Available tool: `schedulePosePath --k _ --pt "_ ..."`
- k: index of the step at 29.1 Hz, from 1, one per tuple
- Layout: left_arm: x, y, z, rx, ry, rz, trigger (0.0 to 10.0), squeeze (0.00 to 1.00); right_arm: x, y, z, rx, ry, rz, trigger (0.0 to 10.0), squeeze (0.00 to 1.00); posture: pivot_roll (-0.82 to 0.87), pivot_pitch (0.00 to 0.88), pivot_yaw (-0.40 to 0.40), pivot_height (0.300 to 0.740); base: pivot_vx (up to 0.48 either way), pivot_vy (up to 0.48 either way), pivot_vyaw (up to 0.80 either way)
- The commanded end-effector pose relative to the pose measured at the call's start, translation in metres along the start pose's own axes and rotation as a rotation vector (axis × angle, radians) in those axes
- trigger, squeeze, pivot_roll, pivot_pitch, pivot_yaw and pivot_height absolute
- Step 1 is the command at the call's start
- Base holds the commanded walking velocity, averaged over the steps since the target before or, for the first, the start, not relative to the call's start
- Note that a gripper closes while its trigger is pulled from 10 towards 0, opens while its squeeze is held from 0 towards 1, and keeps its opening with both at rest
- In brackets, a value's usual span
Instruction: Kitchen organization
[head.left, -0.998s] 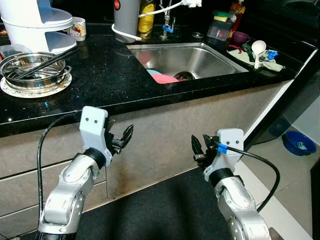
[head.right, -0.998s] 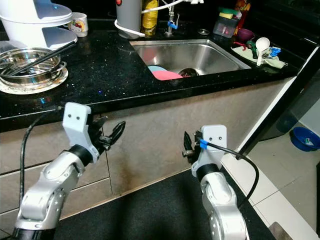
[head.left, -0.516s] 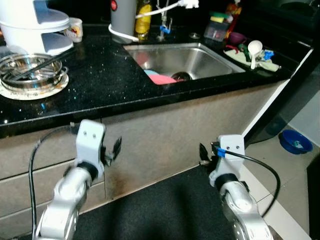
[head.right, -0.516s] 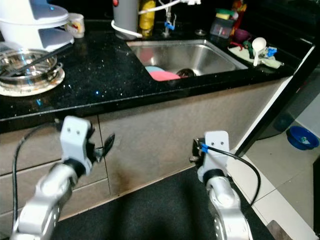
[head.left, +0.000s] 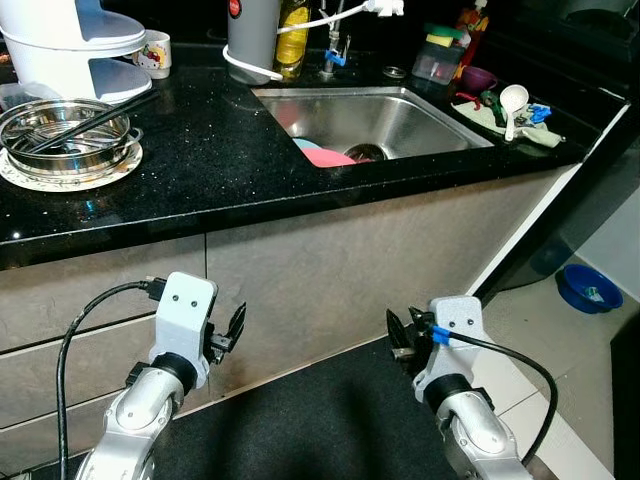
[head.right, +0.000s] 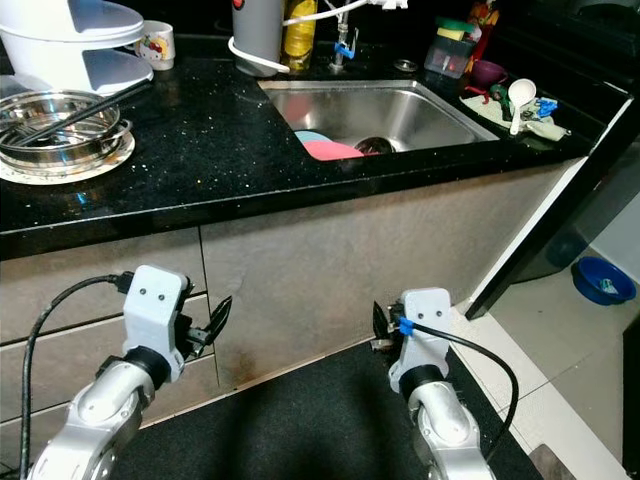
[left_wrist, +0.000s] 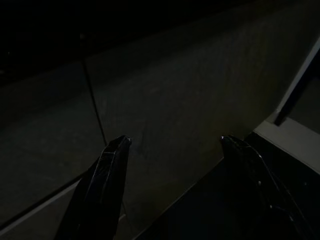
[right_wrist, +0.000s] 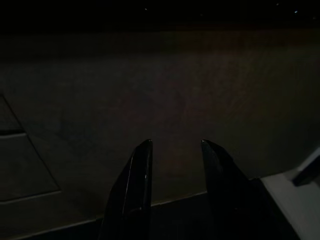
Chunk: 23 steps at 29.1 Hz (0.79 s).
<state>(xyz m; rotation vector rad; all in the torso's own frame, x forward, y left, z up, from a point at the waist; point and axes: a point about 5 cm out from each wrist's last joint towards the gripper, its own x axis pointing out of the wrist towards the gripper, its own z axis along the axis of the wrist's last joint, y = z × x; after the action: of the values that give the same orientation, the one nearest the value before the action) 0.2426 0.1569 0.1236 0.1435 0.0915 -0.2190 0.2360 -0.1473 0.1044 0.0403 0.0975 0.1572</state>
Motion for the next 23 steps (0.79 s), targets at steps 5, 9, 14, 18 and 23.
schedulePosePath --k 5,9,14,18,23 --pt "0.001 -0.006 0.006 0.025 -0.032 -0.019 10.0 0.00 -0.001 0.001 0.002 0.040 -0.032 0.041 10.0 0.00 0.10 0.035 -0.158 0.740 0.000 0.000 0.72" --pt "0.005 -0.006 0.008 0.063 -0.040 -0.021 10.0 0.00 0.001 0.001 0.000 0.071 -0.041 0.041 10.0 0.00 0.14 0.021 -0.141 0.740 0.000 0.000 0.78" --pt "0.009 -0.004 0.010 0.088 -0.048 -0.031 10.0 0.00 0.007 0.006 -0.001 0.095 -0.061 0.052 10.0 0.00 0.16 0.003 -0.101 0.740 0.000 0.000 0.63" --pt "0.009 -0.003 0.009 0.095 -0.045 -0.040 10.0 0.00 0.009 0.008 -0.003 0.110 -0.060 0.048 10.0 0.00 0.16 0.000 -0.068 0.740 0.000 0.000 0.00" --pt "0.013 -0.001 0.011 0.091 -0.053 -0.069 10.0 0.00 0.010 0.015 -0.006 0.129 -0.069 0.063 10.0 0.00 0.14 0.000 -0.021 0.740 0.000 0.000 0.00"
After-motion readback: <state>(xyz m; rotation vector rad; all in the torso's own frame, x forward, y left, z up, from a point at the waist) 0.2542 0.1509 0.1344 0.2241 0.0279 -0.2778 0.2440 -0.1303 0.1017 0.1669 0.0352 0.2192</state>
